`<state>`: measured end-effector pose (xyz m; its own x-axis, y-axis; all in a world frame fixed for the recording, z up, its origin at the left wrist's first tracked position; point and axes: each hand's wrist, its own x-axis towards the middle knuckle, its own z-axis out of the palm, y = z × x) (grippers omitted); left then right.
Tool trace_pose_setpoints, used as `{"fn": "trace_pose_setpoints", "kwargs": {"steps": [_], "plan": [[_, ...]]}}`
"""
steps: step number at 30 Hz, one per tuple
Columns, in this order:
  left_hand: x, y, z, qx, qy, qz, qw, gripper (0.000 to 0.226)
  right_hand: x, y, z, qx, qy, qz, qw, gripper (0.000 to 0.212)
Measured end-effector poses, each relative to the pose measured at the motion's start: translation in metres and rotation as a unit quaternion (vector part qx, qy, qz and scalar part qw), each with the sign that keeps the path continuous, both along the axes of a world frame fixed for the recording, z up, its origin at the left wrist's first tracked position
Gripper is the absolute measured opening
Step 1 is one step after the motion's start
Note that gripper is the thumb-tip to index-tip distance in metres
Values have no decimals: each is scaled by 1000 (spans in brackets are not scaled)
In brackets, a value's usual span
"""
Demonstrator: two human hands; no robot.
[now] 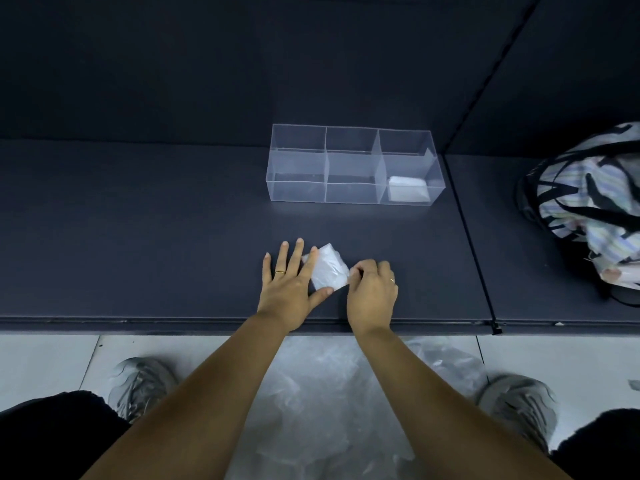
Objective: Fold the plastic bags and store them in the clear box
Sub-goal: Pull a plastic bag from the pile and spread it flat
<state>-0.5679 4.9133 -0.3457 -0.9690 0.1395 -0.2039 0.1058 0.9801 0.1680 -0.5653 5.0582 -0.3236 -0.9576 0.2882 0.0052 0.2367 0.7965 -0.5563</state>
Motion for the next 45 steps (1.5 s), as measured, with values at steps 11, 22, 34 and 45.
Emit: {"fn": "trace_pose_setpoints", "kwargs": {"steps": [11,22,34,45], "plan": [[18,18,17,239,1,195,951,83,-18,1,32,-297,-84,25,951,18],[-45,42,96,660,-180,184,706,40,-48,79,92,-431,-129,147,881,19],[-120,64,64,208,169,51,962,48,-211,143,66,-259,-56,-90,960,16],[-111,57,33,66,153,-27,986,69,-221,130,54,159,-63,-10,985,28]]}}
